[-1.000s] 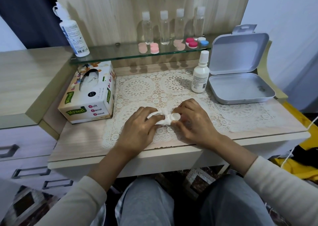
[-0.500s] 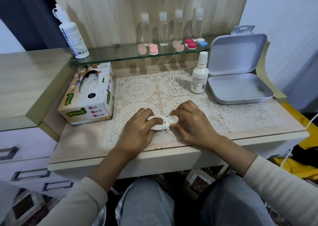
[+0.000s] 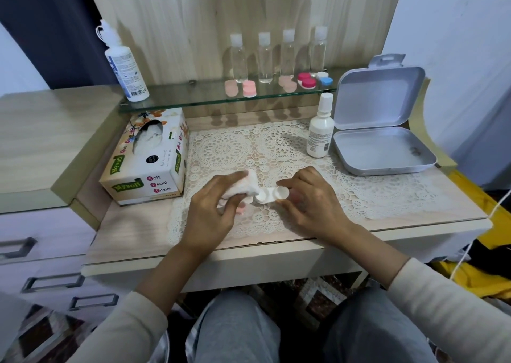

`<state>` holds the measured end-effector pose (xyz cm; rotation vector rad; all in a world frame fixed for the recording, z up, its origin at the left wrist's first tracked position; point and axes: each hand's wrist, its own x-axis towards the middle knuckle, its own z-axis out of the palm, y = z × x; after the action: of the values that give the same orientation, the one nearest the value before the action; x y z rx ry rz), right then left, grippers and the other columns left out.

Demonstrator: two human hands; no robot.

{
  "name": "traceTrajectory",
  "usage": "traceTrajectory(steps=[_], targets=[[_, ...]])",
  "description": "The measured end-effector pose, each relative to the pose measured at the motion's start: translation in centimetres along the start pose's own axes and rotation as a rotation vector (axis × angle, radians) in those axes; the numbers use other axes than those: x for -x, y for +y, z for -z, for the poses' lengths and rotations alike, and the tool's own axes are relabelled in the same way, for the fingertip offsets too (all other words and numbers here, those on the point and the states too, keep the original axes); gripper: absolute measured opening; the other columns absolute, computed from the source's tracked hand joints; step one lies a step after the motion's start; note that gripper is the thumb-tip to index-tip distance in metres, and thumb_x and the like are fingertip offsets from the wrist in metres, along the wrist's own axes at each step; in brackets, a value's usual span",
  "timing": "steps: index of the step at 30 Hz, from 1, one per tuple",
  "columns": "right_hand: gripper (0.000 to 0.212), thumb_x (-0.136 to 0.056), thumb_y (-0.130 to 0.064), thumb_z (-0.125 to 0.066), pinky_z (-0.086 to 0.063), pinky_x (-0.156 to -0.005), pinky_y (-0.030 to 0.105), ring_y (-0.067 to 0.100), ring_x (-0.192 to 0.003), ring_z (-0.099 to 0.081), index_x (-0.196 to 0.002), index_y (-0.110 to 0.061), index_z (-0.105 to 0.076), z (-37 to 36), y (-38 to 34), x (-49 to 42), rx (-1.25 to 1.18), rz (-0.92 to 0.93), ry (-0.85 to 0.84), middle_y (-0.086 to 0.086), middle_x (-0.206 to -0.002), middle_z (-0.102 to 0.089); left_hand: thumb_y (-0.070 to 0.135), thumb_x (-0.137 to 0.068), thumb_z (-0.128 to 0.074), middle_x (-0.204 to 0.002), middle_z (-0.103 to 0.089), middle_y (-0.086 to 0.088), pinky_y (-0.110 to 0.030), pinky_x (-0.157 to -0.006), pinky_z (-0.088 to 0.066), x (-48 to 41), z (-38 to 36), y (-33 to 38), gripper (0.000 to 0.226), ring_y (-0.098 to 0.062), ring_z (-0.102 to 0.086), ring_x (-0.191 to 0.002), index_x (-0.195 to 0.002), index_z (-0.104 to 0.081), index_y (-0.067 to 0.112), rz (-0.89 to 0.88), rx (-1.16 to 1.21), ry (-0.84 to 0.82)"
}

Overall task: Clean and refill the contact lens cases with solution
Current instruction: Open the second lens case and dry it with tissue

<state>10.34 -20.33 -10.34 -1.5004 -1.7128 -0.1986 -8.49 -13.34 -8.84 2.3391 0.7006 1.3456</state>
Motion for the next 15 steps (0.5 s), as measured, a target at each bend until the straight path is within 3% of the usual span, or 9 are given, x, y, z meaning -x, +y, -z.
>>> traceTrajectory(steps=[3,5,7,9,12,15], targets=[[0.034,-0.071,-0.028,-0.075,-0.040,-0.059,0.026,0.021,-0.075,-0.051,-0.094,-0.005,-0.069,0.0,0.1,0.0,0.002,-0.009,0.005,0.005,-0.076,-0.057,0.009,-0.077,-0.069,-0.093,-0.064,0.013,-0.004,-0.081,-0.042,0.0,0.4,0.9,0.051,0.011,-0.058,-0.090,-0.122,-0.052,0.027,0.183,0.066,0.007],[0.034,-0.073,-0.028,-0.074,-0.040,-0.061,0.026,0.019,-0.076,-0.050,-0.096,-0.005,-0.069,0.1,0.1,-0.1,-0.011,-0.031,0.024,0.006,-0.077,-0.058,0.005,-0.074,-0.073,-0.090,-0.069,0.007,-0.011,-0.076,-0.049,-0.2,0.4,1.6,0.042,0.001,-0.065,-0.083,-0.110,-0.061,0.024,0.228,0.137,-0.015],[0.034,-0.078,-0.032,-0.063,-0.037,-0.063,0.023,0.015,-0.078,-0.047,-0.096,-0.004,-0.069,0.3,0.0,-0.2,-0.029,-0.053,0.042,0.007,-0.077,-0.058,0.010,-0.070,-0.075,-0.091,-0.071,0.002,-0.015,-0.076,-0.050,-0.4,0.4,2.2,0.028,-0.003,-0.065,-0.083,-0.095,-0.069,0.023,0.163,0.131,-0.051],[0.038,-0.078,-0.033,-0.053,-0.033,-0.065,0.019,0.013,-0.078,-0.044,-0.095,-0.004,-0.070,0.6,-0.4,-0.4,-0.053,-0.062,0.047,0.008,-0.077,-0.059,0.013,-0.070,-0.076,-0.110,-0.066,0.005,-0.012,-0.086,-0.044,-0.7,0.2,2.3,0.020,0.001,-0.059,-0.099,-0.087,-0.073,0.021,0.157,0.120,-0.122],[0.036,-0.076,-0.025,-0.049,-0.035,-0.066,0.018,0.013,-0.079,-0.045,-0.094,-0.003,-0.070,1.2,-1.1,-0.8,-0.075,-0.027,0.074,0.008,-0.078,-0.060,0.005,-0.071,-0.076,-0.131,-0.049,0.013,-0.014,-0.092,-0.043,-1.3,0.2,2.6,0.025,0.004,-0.049,-0.115,-0.085,-0.071,0.026,0.366,0.269,-0.260],[0.035,-0.074,-0.022,-0.051,-0.041,-0.070,0.022,0.014,-0.081,-0.050,-0.096,-0.005,-0.070,1.7,-1.8,-1.2,-0.114,0.000,0.097,0.007,-0.082,-0.064,0.000,-0.072,-0.073,-0.114,-0.064,0.002,-0.024,-0.081,-0.051,-1.8,0.2,3.2,0.027,0.000,-0.062,-0.098,-0.081,-0.070,0.025,0.480,0.438,-0.272]])
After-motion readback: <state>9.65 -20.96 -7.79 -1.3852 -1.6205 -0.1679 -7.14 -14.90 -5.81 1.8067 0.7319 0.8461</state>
